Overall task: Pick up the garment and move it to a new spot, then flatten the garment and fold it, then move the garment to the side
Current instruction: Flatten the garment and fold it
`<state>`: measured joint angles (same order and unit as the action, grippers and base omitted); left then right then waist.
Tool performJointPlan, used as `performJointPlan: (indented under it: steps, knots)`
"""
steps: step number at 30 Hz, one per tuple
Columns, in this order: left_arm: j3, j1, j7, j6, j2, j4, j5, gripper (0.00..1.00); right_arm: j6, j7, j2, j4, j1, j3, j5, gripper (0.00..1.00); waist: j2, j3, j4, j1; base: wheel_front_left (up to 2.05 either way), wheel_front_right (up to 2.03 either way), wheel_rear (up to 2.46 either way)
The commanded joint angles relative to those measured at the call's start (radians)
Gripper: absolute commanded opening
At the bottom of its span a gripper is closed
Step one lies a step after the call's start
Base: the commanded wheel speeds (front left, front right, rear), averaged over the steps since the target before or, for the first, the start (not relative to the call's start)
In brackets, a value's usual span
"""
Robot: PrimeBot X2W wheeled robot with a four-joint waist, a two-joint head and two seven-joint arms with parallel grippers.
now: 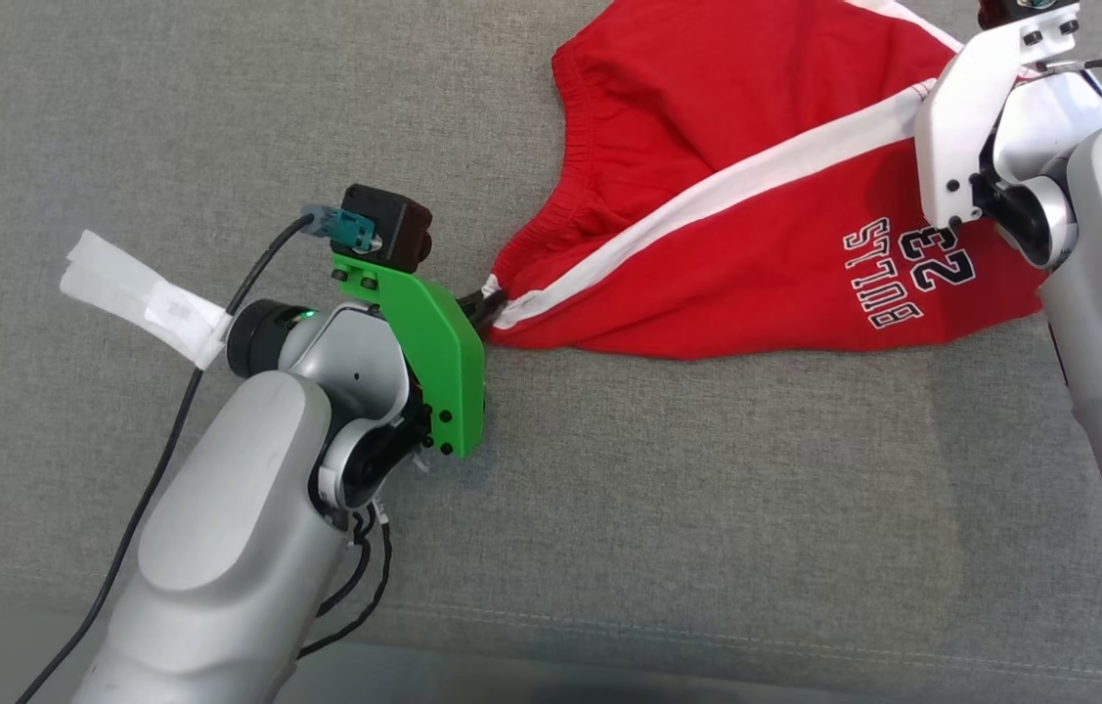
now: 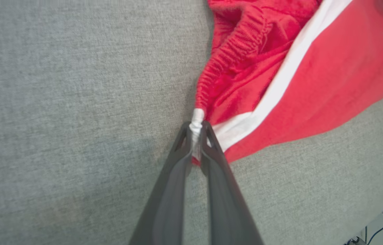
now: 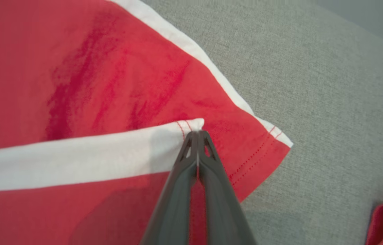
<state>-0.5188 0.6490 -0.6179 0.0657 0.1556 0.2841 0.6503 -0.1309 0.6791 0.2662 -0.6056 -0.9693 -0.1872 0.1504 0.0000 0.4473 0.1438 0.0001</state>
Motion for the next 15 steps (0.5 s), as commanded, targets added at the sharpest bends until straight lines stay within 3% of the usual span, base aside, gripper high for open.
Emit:
performJointPlan:
  steps: [1,15]
  knots:
    - [0.014,0.017,0.026,-0.009,0.003,-0.001,-0.005,0.00,0.001,-0.026,0.009,0.009,-0.016,0.000,-0.004,0.00,0.0000,-0.005,-0.003,-0.0001,0.00,0.00,0.00]
    - [0.130,0.107,0.290,-0.090,-0.014,0.006,-0.057,0.00,0.001,-0.225,0.001,0.019,-0.056,0.037,-0.013,0.00,0.0000,-0.050,-0.037,-0.0001,0.00,0.00,0.00]
